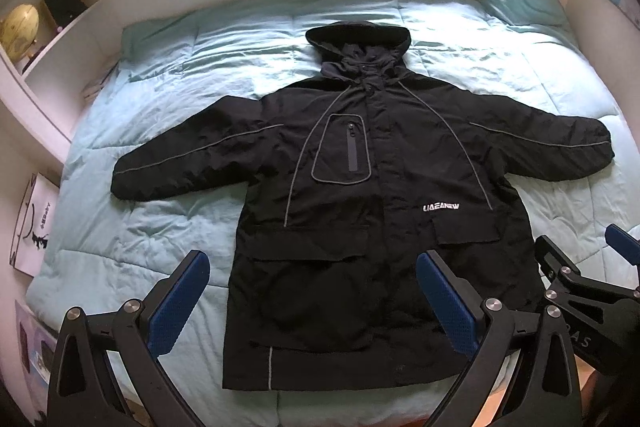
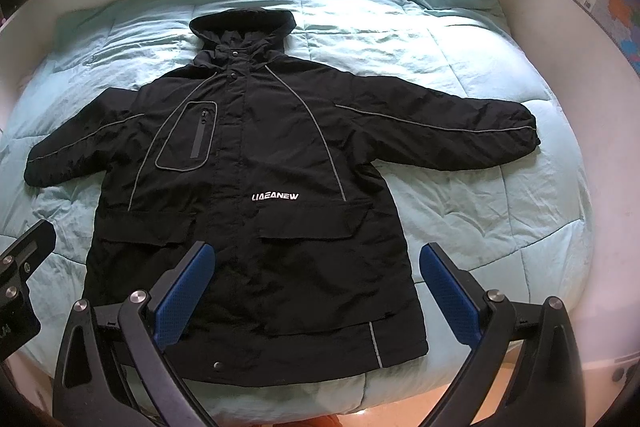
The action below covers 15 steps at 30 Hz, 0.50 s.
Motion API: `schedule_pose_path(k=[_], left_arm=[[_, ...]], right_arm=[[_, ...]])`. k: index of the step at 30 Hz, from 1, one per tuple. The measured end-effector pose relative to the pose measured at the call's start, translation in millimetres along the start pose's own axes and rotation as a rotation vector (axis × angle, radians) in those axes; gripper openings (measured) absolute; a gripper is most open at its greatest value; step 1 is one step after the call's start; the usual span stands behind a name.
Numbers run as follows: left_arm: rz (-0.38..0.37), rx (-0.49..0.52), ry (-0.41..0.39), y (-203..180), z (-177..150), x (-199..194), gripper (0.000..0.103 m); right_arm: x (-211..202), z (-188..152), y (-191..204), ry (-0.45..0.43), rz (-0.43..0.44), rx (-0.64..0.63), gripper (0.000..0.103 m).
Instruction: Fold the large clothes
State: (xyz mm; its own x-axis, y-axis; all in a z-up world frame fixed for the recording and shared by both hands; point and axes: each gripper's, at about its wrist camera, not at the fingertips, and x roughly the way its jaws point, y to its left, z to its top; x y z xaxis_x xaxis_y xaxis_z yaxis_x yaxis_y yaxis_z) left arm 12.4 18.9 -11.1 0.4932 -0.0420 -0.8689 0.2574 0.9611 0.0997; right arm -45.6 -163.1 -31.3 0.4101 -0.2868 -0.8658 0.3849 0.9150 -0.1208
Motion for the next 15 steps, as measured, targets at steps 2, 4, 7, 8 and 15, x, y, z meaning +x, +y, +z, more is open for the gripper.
schedule_pose_path(k=[2,4,7,8,15], left_arm=[[0.002,-0.003,0.005,3,1,2,0.103],[0.002,-0.001,0.009,6,1,5,0.103],[-0.004,0.001,0.019,9,2,10,0.103],[-0.008,0.004,0.021,11,2,11,0.103],[-0.024,0.028,0.029,21,6,22,0.103]], right_arm=[[0,0,3,-0.001,-0.004,-0.001,0.103],[0,0,7,0.003,-0.003,-0.002,0.103],[2,1,12,0.008,-0.004,0.001,0.103],[3,1,13,0.01,-0.005,0.002,0.103],[5,2,28,0.021,-0.017,0.015,0.103]])
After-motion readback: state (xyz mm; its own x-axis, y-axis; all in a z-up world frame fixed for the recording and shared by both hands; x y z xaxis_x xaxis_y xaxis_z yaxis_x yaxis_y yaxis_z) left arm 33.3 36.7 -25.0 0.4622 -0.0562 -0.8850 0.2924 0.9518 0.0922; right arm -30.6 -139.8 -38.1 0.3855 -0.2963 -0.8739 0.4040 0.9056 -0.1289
